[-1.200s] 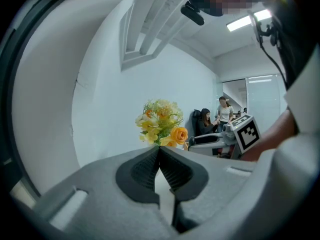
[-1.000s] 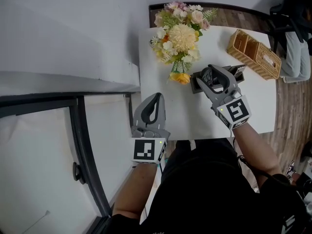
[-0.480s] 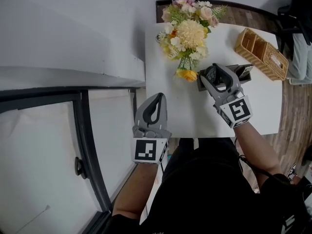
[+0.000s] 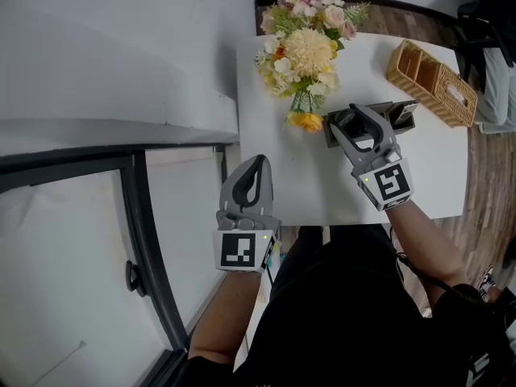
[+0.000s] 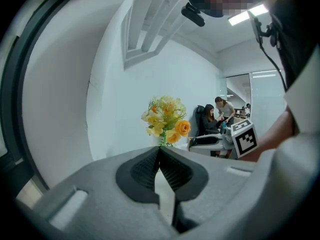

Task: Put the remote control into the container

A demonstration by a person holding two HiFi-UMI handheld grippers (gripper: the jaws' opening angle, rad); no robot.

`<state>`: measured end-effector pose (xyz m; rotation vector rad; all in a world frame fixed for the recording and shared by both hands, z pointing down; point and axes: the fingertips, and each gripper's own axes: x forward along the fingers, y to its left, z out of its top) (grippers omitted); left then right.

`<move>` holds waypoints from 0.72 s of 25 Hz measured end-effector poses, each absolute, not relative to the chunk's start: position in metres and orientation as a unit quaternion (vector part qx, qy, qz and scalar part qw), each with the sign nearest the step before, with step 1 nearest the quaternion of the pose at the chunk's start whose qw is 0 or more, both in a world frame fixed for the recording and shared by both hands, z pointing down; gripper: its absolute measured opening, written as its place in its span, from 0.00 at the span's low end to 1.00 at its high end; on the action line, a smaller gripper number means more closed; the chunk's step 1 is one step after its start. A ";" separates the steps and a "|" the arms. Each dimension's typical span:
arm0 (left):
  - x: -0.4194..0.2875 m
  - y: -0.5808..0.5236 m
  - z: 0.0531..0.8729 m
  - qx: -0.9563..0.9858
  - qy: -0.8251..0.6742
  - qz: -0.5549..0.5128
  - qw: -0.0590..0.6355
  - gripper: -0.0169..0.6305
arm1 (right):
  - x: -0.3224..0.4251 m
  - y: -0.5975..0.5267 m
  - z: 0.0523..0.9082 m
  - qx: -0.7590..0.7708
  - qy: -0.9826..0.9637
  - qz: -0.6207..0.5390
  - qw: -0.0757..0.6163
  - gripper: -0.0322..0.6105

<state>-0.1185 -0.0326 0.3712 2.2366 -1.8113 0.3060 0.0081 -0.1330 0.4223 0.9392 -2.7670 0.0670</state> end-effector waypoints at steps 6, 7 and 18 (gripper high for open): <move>-0.110 -0.032 0.369 0.772 -0.616 0.100 0.121 0.03 | 0.016 -0.132 0.421 0.329 -0.938 0.018 0.111 0.37; -0.109 -0.032 0.369 0.772 -0.616 0.100 0.120 0.03 | 0.017 -0.132 0.421 0.331 -0.937 0.018 0.110 0.37; -0.105 -0.024 0.365 0.770 -0.619 0.100 0.118 0.03 | 0.023 -0.120 0.429 0.334 -0.934 0.016 0.128 0.37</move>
